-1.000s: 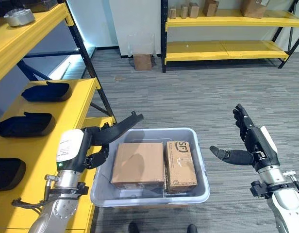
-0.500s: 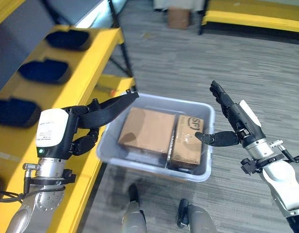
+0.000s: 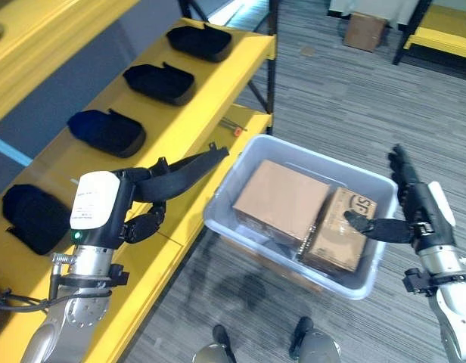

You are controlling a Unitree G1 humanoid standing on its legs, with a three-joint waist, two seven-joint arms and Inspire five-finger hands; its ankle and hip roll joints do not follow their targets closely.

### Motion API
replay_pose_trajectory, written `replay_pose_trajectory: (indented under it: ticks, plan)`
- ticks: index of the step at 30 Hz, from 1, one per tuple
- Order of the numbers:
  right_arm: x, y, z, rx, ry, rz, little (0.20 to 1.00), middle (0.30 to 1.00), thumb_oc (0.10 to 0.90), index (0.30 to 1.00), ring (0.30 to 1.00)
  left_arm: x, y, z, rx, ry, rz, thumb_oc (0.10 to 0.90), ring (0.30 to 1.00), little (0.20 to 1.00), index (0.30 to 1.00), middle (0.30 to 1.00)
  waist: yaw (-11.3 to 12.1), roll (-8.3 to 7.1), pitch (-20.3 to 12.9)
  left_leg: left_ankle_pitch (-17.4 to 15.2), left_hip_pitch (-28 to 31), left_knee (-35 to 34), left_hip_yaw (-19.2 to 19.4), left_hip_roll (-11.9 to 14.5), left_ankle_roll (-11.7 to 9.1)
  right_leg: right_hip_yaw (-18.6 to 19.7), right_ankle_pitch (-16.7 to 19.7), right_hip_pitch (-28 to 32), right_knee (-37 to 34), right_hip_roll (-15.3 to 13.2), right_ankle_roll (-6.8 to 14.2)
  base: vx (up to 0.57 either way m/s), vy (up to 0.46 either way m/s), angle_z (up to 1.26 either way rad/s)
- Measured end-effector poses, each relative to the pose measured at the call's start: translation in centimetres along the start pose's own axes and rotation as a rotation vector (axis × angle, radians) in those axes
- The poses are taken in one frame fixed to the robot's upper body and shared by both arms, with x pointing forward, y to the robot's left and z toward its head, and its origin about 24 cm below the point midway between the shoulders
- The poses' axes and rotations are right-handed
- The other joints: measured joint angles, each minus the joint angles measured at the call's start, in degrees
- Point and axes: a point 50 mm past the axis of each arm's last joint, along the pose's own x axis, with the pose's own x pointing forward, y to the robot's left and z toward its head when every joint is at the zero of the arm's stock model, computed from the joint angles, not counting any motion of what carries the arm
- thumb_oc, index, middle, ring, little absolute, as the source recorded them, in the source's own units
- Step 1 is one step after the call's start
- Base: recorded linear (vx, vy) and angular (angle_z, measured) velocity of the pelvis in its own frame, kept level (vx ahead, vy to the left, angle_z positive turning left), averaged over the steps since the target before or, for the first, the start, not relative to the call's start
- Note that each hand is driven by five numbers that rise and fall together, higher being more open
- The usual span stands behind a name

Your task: Move parts from the plastic box to the shelf.

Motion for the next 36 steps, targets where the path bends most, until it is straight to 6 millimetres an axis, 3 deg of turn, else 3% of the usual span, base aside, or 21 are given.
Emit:
replay_pose_trajectory:
  ticks: [1, 2, 3, 6, 9, 16, 20, 21, 22, 23, 24, 25, 26, 27, 28, 29, 30, 31, 33, 35, 36]
  plan:
    - [0.0, 0.9, 0.0, -0.002, -0.003, 0.038, 1.0, 1.0, 0.9, 1.0, 1.0, 0.0, 0.1, -0.2, 0.004, 0.015, 0.008, 0.4, 0.3, 0.3, 0.3, 0.3, 0.2, -0.95, -1.0, 0.0, -0.5, -0.6, -0.6, -1.1, 0.0, 3.1, 4.7, 0.7, -8.2, 1.8, -0.6, 0.02, 0.24, 0.53]
    - [0.0, 1.1, 0.0, -0.009, -0.002, 0.049, 1.0, 1.0, 0.9, 1.0, 1.0, 0.0, 0.0, -0.2, 0.001, 0.021, 0.006, 0.4, 0.3, 0.3, 0.3, 0.3, 0.0, -1.31, -1.2, 0.0, -0.6, -0.9, -1.3, -1.7, 0.0, 3.1, 7.4, 1.5, -8.7, 1.3, 1.4, 0.03, 0.243, 0.57]
    - [0.0, 1.2, 0.0, -0.011, -0.002, 0.053, 1.0, 1.0, 0.9, 1.0, 1.0, -0.2, -0.1, -0.2, -0.001, 0.024, 0.003, 0.4, 0.3, 0.3, 0.3, 0.3, 0.6, -1.22, -1.3, 0.1, -0.5, -1.1, -1.6, -1.9, 0.0, 2.9, 8.0, 1.7, -9.1, 1.1, 2.0, 0.03, 0.173, 0.27]
    - [0.1, 1.2, 0.1, -0.011, -0.009, 0.055, 1.0, 1.0, 0.9, 1.0, 1.0, -0.6, -0.2, -0.3, -0.003, 0.037, -0.009, 0.4, 0.3, 0.3, 0.3, 0.3, 3.5, -1.08, -1.8, 1.3, 0.2, -3.7, -2.0, -2.7, -0.1, 2.2, 9.2, 2.3, -10.9, 1.1, 2.7, 0.03, 0.231, 0.12]
    - [0.2, 1.4, 0.1, -0.036, -0.01, 0.063, 1.0, 1.0, 0.9, 1.0, 1.0, -1.3, -0.5, -0.5, -0.001, 0.062, -0.027, 0.4, 0.3, 0.3, 0.3, 0.3, 4.8, -1.58, -2.4, 1.7, 0.0, -4.4, -2.3, -3.4, 0.0, 1.5, 10.3, 3.2, -12.7, 0.8, 3.0, 0.0, 0.191, 0.13]
    - [0.2, 1.7, 0.0, -0.038, -0.005, 0.076, 1.0, 1.0, 0.9, 1.0, 1.0, -1.5, -0.6, -0.6, 0.016, 0.064, -0.038, 0.4, 0.3, 0.3, 0.3, 0.3, 5.1, -4.25, -4.0, 2.6, -1.5, -5.0, -4.9, -5.9, 0.9, -0.7, 11.7, 4.1, -14.2, -0.9, 4.1, 0.0, 0.208, 0.22]
    - [0.1, 2.0, -0.1, -0.055, 0.001, 0.082, 1.0, 1.0, 0.9, 1.0, 1.0, -1.3, -0.5, -0.5, 0.037, 0.049, -0.04, 0.4, 0.3, 0.3, 0.3, 0.3, 4.4, -4.87, -4.1, 2.3, -2.0, -4.6, -6.7, -7.9, 2.2, -1.5, 11.8, 5.1, -13.2, -3.0, 4.4, 0.01, 0.248, 0.29]
    - [0.0, 2.2, -0.2, -0.06, 0.003, 0.087, 1.0, 1.0, 0.9, 1.0, 1.0, -1.1, -0.5, -0.5, 0.038, 0.046, -0.036, 0.4, 0.3, 0.3, 0.3, 0.3, 3.9, -4.98, -4.1, 2.2, -2.4, -4.1, -7.2, -9.0, 2.9, 0.0, 11.9, 5.0, -11.8, -3.9, 4.3, -0.02, 0.234, 0.56]
    - [0.0, 2.4, -0.3, -0.059, 0.008, 0.097, 1.0, 1.0, 0.9, 1.0, 1.0, -1.1, -0.6, -0.5, 0.035, 0.046, -0.04, 0.4, 0.3, 0.3, 0.3, 0.3, 2.5, -4.42, -3.9, 1.6, -3.1, -2.7, -9.0, -9.3, 3.9, 4.7, 11.7, 4.1, -8.4, -4.8, 4.3, 0.05, 0.234, 0.73]
    - [-0.3, 2.6, -0.6, -0.055, 0.026, 0.109, 1.0, 1.0, 0.9, 1.0, 1.0, -1.1, -0.7, -0.4, 0.036, 0.037, -0.053, 0.4, 0.3, 0.3, 0.3, 0.3, 1.0, -3.89, -3.9, 1.6, -1.8, -2.8, -10.6, -9.7, 5.4, 13.1, 11.1, 1.5, -2.4, -5.0, 4.2, 0.08, 0.213, 0.73]
    - [-0.7, 2.9, -0.8, -0.048, 0.042, 0.116, 1.0, 1.0, 0.9, 1.0, 1.0, -1.0, -0.7, -0.3, 0.042, 0.025, -0.064, 0.4, 0.3, 0.3, 0.3, 0.3, 0.6, -3.84, -3.8, 1.5, -1.0, -3.4, -11.9, -9.7, 6.0, 19.9, 8.8, -0.2, 0.9, -3.9, 3.9, 0.06, 0.116, 0.57]
    - [-1.2, 3.3, -1.2, -0.036, 0.064, 0.134, 1.0, 1.0, 0.9, 1.0, 1.0, -0.8, -0.6, -0.3, 0.052, 0.015, -0.072, 0.4, 0.3, 0.3, 0.3, 0.3, 0.3, -3.79, -3.8, 1.9, -0.2, -4.4, -13.1, -8.9, 6.1, 28.5, 4.5, -1.0, 1.9, 0.7, 5.1, 0.08, 0.089, 0.46]
    - [-1.5, 3.7, -1.5, -0.03, 0.079, 0.158, 1.0, 1.0, 0.9, 1.0, 1.0, -0.7, -0.5, -0.3, 0.06, 0.009, -0.072, 0.4, 0.3, 0.3, 0.3, 0.3, 0.1, -3.86, -3.8, 2.8, 0.1, -5.5, -13.7, -8.1, 5.9, 32.6, 1.8, -2.0, 1.7, 5.1, 4.3, 0.08, 0.025, 0.41]
    - [-1.6, 3.8, -1.5, -0.027, 0.08, 0.163, 1.0, 1.0, 0.9, 1.0, 1.0, -0.5, -0.4, -0.3, 0.068, 0.001, -0.073, 0.4, 0.3, 0.3, 0.3, 0.3, 0.0, -4.51, -3.9, 2.9, 0.1, -6.0, -14.7, -8.3, 6.0, 32.3, 0.9, -2.6, 1.7, 7.7, 3.7, 0.09, 0.025, 0.56]
    - [-1.7, 3.8, -1.7, -0.021, 0.088, 0.159, 1.0, 1.0, 0.9, 1.0, 1.0, -0.2, -0.6, -0.3, 0.06, -0.001, -0.076, 0.4, 0.3, 0.3, 0.3, 0.3, -0.7, -4.74, -3.8, 3.4, -0.3, -5.9, -17.2, -8.0, 5.6, 34.9, -2.3, -3.6, 2.6, 13.6, 2.9, 0.07, -0.024, 1.01]
    - [-2.2, 3.8, -2.0, -0.016, 0.108, 0.154, 1.0, 1.0, 0.9, 1.0, 1.0, 0.0, -1.1, -0.2, 0.047, -0.004, -0.091, 0.4, 0.3, 0.3, 0.3, 0.3, -2.2, -4.95, -3.9, 3.7, -0.6, -5.9, -19.9, -8.1, 5.3, 36.1, -2.3, -2.8, 0.9, 18.1, 0.4, 0.03, -0.025, 1.15]
    - [-2.4, 3.7, -2.1, -0.016, 0.116, 0.154, 1.0, 1.0, 0.9, 1.0, 1.0, 0.0, -1.2, -0.1, 0.049, -0.012, -0.105, 0.4, 0.3, 0.3, 0.3, 0.3, -2.3, -6.26, -4.3, 3.8, -0.4, -5.9, -20.9, -8.9, 5.2, 36.7, -1.4, -1.9, -1.7, 19.8, -0.3, 0.02, -0.021, 1.21]
    - [-2.4, 3.4, -2.1, -0.023, 0.116, 0.141, 1.0, 1.0, 0.9, 1.0, 1.0, -0.2, -1.6, 0.0, 0.035, -0.012, -0.122, 0.4, 0.3, 0.3, 0.3, 0.3, -2.5, -6.61, -4.3, 3.9, -0.4, -5.9, -21.8, -10.0, 4.6, 37.0, 1.9, -1.0, -3.9, 20.1, -4.6, -0.01, -0.032, 0.61]
    - [-2.2, 3.0, -2.0, -0.029, 0.109, 0.121, 1.0, 1.0, 0.9, 1.0, 1.0, -0.6, -1.9, 0.3, 0.029, -0.019, -0.146, 0.4, 0.3, 0.3, 0.3, 0.3, -1.9, -5.08, -4.4, 3.8, -1.3, -6.2, -20.4, -9.0, 4.0, 35.3, 4.1, -0.1, -7.2, 20.3, -5.3, -0.02, -0.056, 0.46]
    - [-2.3, 3.0, -2.0, -0.03, 0.113, 0.121, 1.0, 1.0, 0.9, 1.0, 1.0, -0.6, -2.0, 0.3, 0.023, -0.017, -0.146, 0.4, 0.3, 0.3, 0.3, 0.3, -1.9, -4.84, -4.3, 4.2, -1.2, -6.3, -19.3, -8.1, 3.3, 34.3, 4.9, 1.3, -9.4, 20.7, -5.2, -0.01, -0.042, 0.29]
    - [-2.1, 3.0, -2.0, -0.029, 0.107, 0.12, 1.0, 1.0, 0.9, 1.0, 1.0, -0.7, -2.0, 0.3, 0.02, -0.013, -0.145, 0.4, 0.3, 0.3, 0.3, 0.3, -0.8, -4.85, -4.3, 4.1, -0.7, -6.5, -18.9, -7.7, 2.9, 34.4, 5.2, 1.9, -10.2, 20.9, -5.1, 0.02, -0.06, -0.11]
